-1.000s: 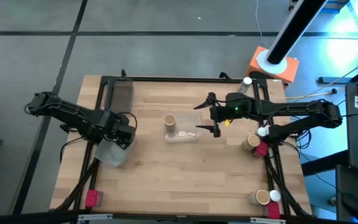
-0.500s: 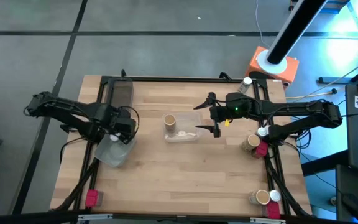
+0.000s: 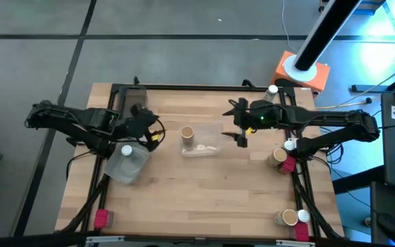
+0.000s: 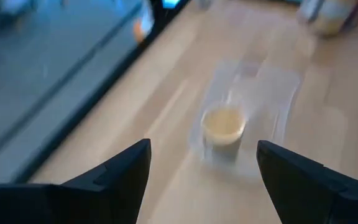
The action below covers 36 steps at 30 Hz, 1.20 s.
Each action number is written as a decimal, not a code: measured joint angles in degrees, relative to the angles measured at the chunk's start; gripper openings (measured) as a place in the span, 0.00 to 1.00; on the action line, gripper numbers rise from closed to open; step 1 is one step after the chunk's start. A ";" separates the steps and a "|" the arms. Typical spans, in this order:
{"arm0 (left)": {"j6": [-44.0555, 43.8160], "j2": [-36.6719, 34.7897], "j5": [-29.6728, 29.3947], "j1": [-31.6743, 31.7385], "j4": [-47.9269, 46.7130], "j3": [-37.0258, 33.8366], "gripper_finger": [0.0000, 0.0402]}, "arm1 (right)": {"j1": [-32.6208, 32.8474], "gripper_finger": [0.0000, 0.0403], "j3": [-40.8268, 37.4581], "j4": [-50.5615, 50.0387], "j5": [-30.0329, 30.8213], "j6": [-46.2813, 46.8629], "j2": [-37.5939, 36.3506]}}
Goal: Sort spices by type
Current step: Put the top right white seasoning bottle into the gray bin
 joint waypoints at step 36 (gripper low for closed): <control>21.45 -0.46 3.49 3.20 66.69 -29.16 0.69 | -35.72 0.89 14.66 -35.73 24.73 12.59 7.65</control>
